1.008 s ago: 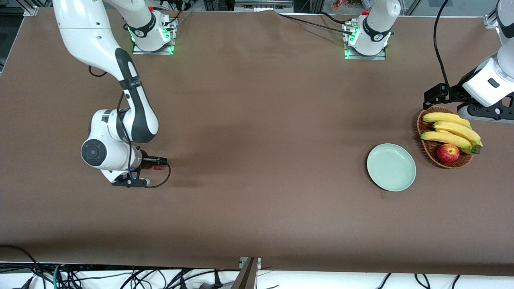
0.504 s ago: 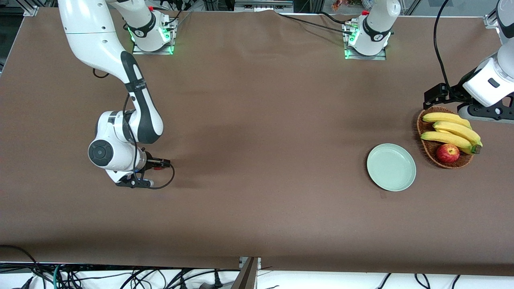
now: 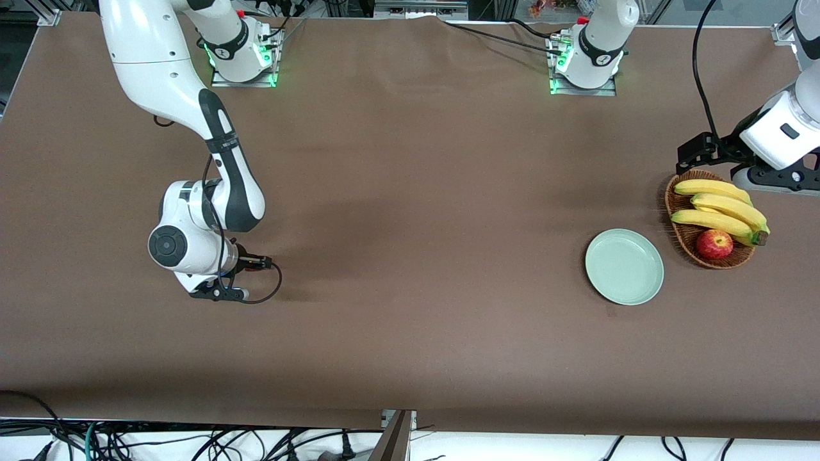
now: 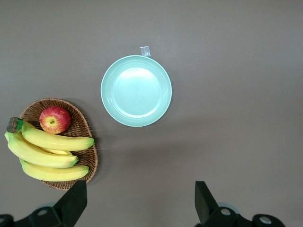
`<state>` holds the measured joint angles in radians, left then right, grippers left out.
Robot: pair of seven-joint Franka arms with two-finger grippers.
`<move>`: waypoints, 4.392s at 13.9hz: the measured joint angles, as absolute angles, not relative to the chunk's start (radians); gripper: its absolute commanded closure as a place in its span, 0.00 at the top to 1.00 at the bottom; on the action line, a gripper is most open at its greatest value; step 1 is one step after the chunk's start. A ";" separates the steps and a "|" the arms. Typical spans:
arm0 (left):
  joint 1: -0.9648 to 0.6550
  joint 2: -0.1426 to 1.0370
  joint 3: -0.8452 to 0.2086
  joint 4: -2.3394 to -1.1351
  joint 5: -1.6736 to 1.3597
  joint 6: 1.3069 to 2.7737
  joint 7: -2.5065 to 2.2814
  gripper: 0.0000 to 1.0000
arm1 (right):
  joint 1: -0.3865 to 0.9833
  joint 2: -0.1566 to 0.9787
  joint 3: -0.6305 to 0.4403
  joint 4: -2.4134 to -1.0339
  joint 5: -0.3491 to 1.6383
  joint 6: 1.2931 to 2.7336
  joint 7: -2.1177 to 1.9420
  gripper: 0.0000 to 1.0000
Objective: Collect all strawberries into plate
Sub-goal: 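Reach the right gripper down and grasp the first strawberry, then carry the strawberry toward the plate and release it mid-table, then grasp the middle strawberry with the left gripper while the right gripper grasps another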
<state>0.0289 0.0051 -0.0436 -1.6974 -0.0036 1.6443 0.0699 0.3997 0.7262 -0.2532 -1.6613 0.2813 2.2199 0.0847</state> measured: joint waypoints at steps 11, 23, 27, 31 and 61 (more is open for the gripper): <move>0.029 0.005 -0.043 -1.696 -0.004 1.633 0.070 1.00 | 0.503 0.711 -0.134 -1.459 0.301 2.081 0.444 0.20; 0.033 0.005 -0.041 -1.695 -0.004 1.629 0.070 1.00 | 0.896 0.950 0.088 -1.283 0.385 2.854 1.236 0.52; 0.037 0.005 -0.041 -1.695 -0.004 1.629 0.070 1.00 | 0.974 1.006 0.023 -1.250 0.385 2.944 1.311 0.74; 0.036 0.010 -0.044 -1.695 -0.004 1.613 0.070 1.00 | 0.843 0.918 -0.028 -1.193 0.349 2.557 1.205 0.77; -0.012 0.295 -0.171 -2.418 0.115 2.488 -0.051 0.21 | 0.569 0.738 -0.475 -1.665 0.388 2.182 -0.207 0.02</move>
